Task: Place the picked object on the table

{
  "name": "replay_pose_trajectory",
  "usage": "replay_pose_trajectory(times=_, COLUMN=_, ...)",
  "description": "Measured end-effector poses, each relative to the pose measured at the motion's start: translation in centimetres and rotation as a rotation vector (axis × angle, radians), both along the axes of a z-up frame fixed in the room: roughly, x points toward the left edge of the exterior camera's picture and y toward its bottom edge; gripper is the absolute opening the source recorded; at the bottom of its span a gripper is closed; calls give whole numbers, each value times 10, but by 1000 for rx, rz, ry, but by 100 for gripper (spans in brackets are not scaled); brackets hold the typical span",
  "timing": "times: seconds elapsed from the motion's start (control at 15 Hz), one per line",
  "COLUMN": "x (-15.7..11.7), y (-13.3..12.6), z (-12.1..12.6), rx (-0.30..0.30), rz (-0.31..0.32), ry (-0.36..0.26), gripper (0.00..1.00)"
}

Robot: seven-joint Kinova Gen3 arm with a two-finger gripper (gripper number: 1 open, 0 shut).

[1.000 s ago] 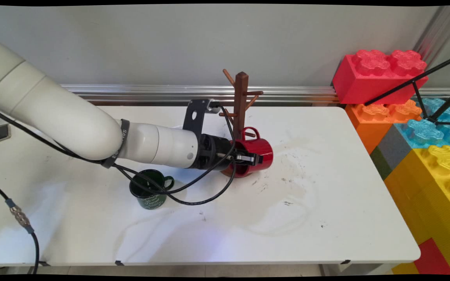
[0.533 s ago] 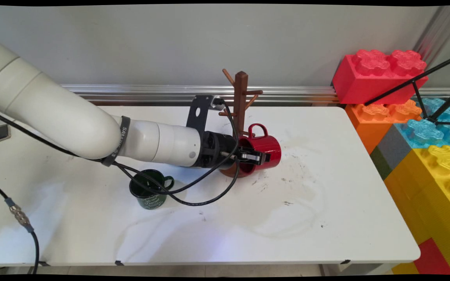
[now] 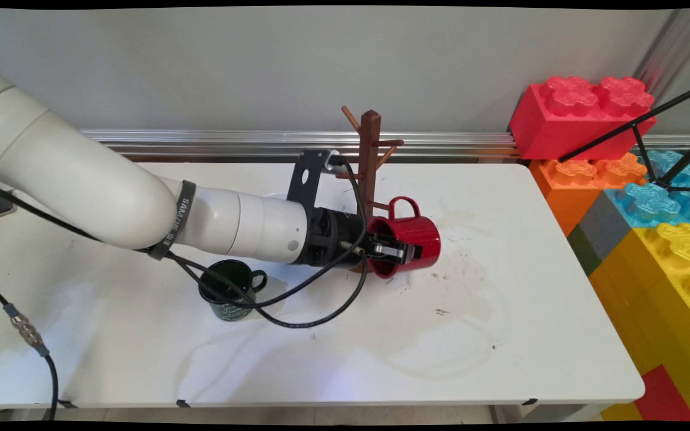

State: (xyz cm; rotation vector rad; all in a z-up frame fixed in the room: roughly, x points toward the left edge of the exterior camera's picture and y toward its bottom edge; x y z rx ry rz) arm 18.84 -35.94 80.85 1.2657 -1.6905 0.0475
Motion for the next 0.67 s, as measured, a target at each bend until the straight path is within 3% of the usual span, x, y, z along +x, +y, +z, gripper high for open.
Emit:
replay_pose_trajectory(times=0.33, x=-3, y=8, z=6, rx=9, rz=-31, ry=2, gripper=0)
replay_pose_trajectory(times=0.67, x=-1, y=12, z=17, rx=12, rz=-80, ry=-37, gripper=0)
